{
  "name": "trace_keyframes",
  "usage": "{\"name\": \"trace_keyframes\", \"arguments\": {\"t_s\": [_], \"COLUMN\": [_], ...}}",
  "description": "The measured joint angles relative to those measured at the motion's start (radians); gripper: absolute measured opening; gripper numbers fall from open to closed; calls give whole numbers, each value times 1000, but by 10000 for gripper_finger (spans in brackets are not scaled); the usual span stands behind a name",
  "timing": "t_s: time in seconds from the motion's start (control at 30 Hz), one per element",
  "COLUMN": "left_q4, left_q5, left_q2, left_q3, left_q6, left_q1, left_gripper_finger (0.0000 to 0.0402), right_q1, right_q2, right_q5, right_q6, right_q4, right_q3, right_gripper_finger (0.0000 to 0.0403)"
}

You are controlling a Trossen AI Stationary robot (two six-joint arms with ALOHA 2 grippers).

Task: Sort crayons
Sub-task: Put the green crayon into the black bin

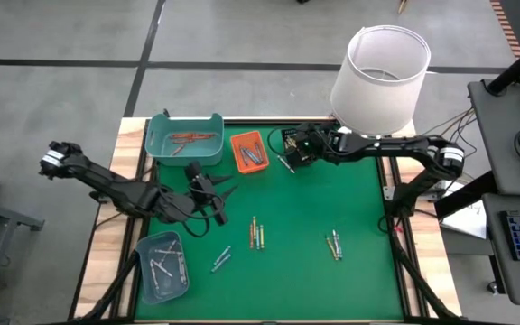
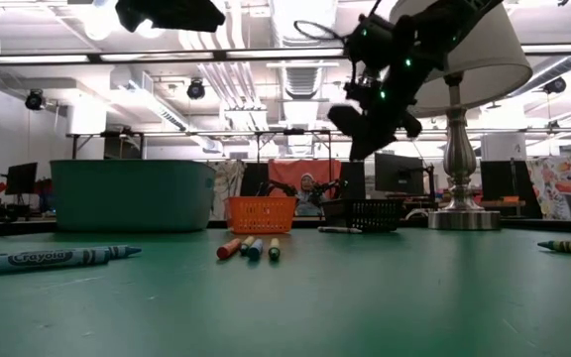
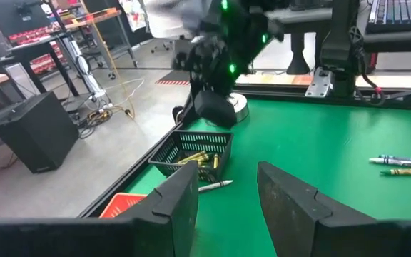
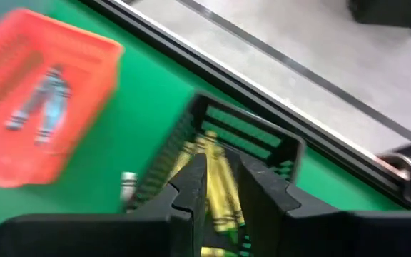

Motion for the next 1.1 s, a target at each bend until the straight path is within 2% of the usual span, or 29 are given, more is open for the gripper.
{"name": "trace_keyframes", "arguments": {"t_s": [0.13, 0.33, 0.4, 0.5, 0.77, 1.1], "left_q4": [-1, -1, -1, -1, -7, -24], "left_q5": [0, 0, 0, 0, -2, -2], "left_q2": [16, 28, 28, 27, 18, 18], "left_q3": [0, 0, 0, 0, 39, 52], "left_q6": [0, 0, 1, 13, 97, 148], "left_q1": [0, 0, 0, 0, 0, 0], "left_gripper_finger": [127, 127, 127, 127, 127, 127], "right_q1": [26, 96, 126, 160, 215, 353], "right_q2": [-28, -30, -30, -30, -30, -30], "right_q5": [-101, -382, -432, -436, -366, -549], "right_q6": [0, -2, -5, -6, 67, 274], "right_q4": [-23, -26, -29, -67, -438, -710], "right_q3": [48, 86, 85, 91, 225, 219], "right_gripper_finger": [73, 77, 73, 67, 53, 52]}}
